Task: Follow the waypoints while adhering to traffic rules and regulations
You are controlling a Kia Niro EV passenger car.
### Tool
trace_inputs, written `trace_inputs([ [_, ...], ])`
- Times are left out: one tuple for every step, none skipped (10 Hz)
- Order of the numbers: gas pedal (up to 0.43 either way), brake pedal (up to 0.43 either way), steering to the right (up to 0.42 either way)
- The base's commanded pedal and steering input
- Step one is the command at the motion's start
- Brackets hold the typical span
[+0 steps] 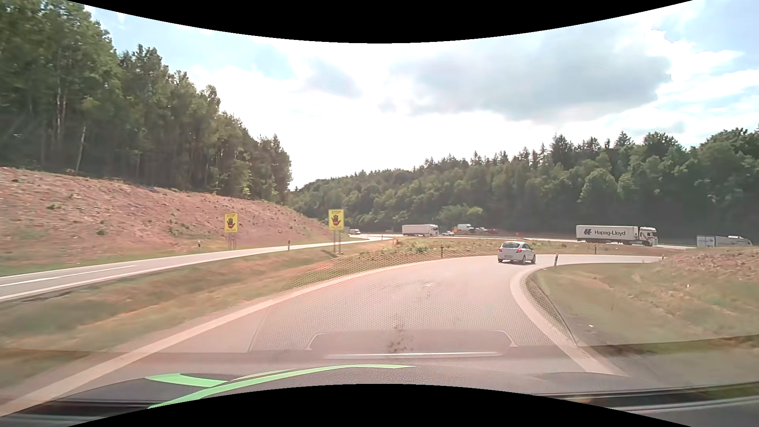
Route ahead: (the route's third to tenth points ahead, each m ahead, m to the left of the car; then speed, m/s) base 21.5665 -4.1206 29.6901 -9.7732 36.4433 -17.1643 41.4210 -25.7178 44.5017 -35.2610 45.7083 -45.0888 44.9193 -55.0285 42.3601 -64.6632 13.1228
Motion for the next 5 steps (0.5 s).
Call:
trace_inputs([
  [0.047, 0.000, 0.113],
  [0.047, 0.000, 0.113],
  [0.047, 0.000, 0.114],
  [0.047, 0.000, 0.115],
  [0.047, 0.000, 0.116],
])
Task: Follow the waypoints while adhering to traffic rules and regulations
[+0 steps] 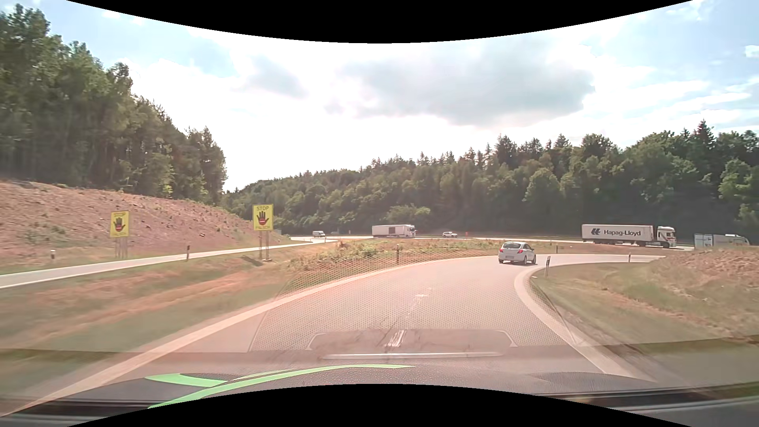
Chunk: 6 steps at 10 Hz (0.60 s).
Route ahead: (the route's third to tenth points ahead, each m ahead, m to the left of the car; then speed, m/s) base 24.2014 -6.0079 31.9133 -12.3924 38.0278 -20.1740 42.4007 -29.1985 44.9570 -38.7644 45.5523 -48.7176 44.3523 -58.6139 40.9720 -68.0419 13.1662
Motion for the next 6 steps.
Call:
trace_inputs([
  [0.047, 0.000, 0.117],
  [0.047, 0.000, 0.117],
  [0.047, 0.000, 0.119],
  [0.047, 0.000, 0.119],
  [0.047, 0.000, 0.120],
  [0.047, 0.000, 0.121],
])
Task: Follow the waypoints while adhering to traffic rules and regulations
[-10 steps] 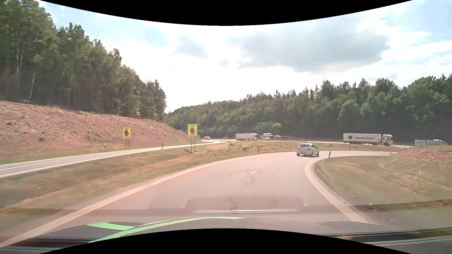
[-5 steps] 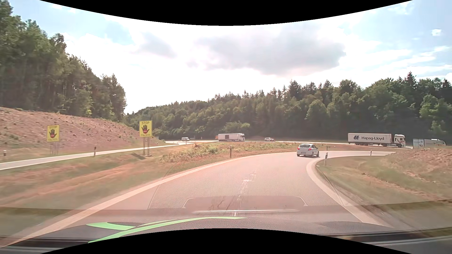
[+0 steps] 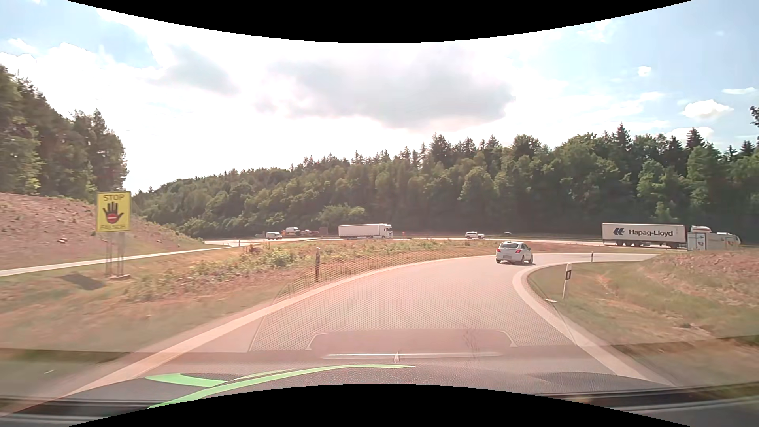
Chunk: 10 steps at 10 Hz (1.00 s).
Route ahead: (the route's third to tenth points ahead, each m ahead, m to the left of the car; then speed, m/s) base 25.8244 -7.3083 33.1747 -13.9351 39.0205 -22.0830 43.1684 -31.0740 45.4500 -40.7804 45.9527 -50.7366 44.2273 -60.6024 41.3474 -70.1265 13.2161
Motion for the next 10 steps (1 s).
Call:
trace_inputs([
  [0.047, 0.000, 0.121],
  [0.047, 0.000, 0.120],
  [0.047, 0.000, 0.121],
  [0.047, 0.000, 0.121],
  [0.047, 0.000, 0.120],
  [0.047, 0.000, 0.120],
  [0.047, 0.000, 0.120],
  [0.039, 0.000, 0.120],
  [0.039, 0.000, 0.119],
  [0.039, 0.000, 0.118],
])
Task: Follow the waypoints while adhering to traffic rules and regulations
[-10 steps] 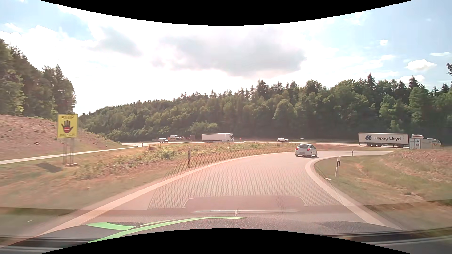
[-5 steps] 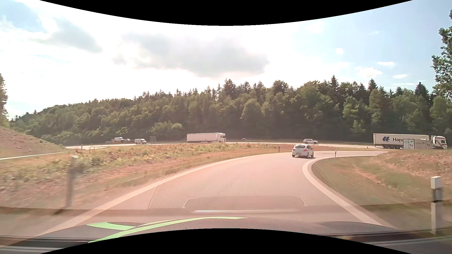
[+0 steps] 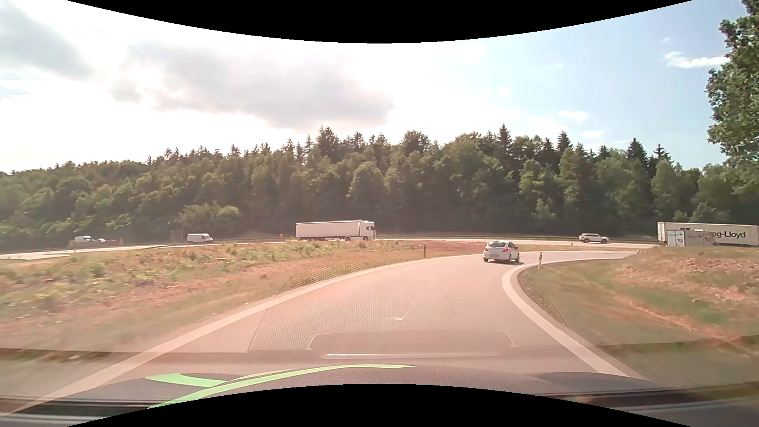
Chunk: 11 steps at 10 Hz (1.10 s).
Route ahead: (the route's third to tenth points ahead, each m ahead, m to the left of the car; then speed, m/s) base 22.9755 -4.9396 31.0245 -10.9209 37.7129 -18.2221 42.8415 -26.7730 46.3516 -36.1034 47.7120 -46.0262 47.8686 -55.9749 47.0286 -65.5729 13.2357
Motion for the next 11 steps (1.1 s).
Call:
trace_inputs([
  [0.039, 0.000, 0.116],
  [0.039, 0.000, 0.115],
  [0.039, 0.000, 0.114],
  [0.039, 0.000, 0.113],
  [0.039, 0.000, 0.112],
  [0.039, 0.000, 0.112],
  [0.039, 0.000, 0.111],
  [0.039, 0.000, 0.109],
  [0.039, 0.000, 0.108],
  [0.039, 0.000, 0.107],
  [0.039, 0.000, 0.107],
])
